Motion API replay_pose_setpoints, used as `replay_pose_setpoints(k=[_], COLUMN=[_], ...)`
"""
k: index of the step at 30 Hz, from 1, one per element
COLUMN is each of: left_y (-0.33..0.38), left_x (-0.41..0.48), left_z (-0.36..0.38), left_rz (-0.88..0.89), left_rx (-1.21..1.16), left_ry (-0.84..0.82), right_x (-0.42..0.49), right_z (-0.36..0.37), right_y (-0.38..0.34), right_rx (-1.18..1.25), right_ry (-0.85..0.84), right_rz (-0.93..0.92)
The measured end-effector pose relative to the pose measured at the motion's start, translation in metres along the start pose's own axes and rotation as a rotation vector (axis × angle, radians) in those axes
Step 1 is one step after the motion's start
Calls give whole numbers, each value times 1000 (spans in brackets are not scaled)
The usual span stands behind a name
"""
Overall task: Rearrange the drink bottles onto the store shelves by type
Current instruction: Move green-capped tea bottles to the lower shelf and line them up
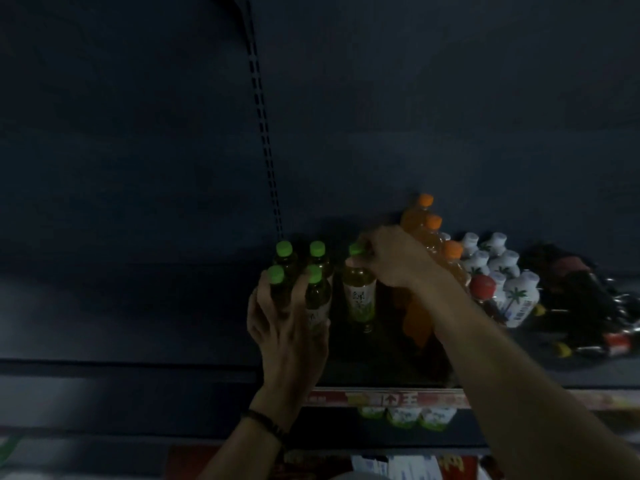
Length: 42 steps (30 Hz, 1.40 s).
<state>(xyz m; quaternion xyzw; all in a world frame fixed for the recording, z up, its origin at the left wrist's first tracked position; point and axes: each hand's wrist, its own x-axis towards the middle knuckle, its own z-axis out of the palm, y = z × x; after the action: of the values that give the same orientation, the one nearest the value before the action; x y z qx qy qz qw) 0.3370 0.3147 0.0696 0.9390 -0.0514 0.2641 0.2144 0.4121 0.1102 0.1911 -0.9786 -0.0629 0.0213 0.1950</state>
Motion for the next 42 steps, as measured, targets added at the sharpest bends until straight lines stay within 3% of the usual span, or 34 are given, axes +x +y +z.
replay_pose_setpoints(k=[4,21,24,28,31,36,39,42], left_y=[5,11,15,23,28,59,88,125], left_x=[-7,-9,-16,-40,-65,-116,-143,-162], left_z=[4,1,-9,-23,-24,7,28,48], left_rz=[-62,-92,-92,-51,144,332,393,426], left_rx=[18,-5,-62,-164,-248,-320,-305,-304], left_ry=[-125,-138,-137,-265,-303,-595,-811,-889], right_x=[14,26,2,-62,-119,-212,-262,-299], right_z=[21,38,45,60,80,115,127,131], right_y=[10,11,9,5,10,58,104,152], right_rx=[52,189,215,276,272,268,194,163], right_ry=[3,30,191,345,353,145,117,56], right_rz=[48,109,111,70,84,310,440,540])
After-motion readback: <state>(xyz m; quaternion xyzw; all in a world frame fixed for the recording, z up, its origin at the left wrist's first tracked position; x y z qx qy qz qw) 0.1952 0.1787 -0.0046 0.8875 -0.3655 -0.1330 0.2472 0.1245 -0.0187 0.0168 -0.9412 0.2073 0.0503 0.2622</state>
